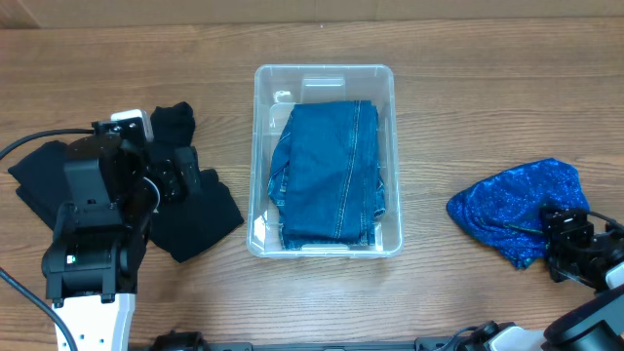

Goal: Pack container
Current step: 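Grasp the sparkly blue fabric with the right gripper and lift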

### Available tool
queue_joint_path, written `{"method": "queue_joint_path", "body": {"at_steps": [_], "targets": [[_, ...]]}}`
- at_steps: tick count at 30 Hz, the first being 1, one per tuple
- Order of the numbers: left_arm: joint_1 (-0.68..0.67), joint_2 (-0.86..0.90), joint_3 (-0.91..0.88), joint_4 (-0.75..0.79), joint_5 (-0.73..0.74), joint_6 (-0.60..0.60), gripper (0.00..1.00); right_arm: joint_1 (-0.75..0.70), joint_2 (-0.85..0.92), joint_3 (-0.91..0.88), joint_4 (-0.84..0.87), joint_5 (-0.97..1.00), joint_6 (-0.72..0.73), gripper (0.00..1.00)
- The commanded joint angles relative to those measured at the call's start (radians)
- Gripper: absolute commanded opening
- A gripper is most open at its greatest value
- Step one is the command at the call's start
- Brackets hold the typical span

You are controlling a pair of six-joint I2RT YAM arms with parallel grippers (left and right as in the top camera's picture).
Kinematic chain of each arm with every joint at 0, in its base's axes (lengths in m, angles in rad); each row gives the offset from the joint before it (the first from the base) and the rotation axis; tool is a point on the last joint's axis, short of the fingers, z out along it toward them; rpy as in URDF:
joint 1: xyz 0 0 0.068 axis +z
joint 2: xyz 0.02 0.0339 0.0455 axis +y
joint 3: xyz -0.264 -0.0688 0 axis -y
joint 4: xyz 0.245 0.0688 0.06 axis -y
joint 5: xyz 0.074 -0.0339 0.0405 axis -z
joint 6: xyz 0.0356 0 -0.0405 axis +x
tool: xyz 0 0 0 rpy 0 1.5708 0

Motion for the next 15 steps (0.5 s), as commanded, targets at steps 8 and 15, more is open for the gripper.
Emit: {"method": "queue_joint_path", "body": {"at_steps": [8, 15], "targets": [[-0.006, 0.001, 0.024, 0.0, -0.006, 0.019, 1.0, 0.024, 0.074, -0.125, 0.024, 0.091, 0.034, 0.54], [-0.006, 0.001, 0.024, 0.0, -0.006, 0.019, 1.0, 0.024, 0.074, -0.125, 0.048, 0.061, 0.034, 0.21]]}}
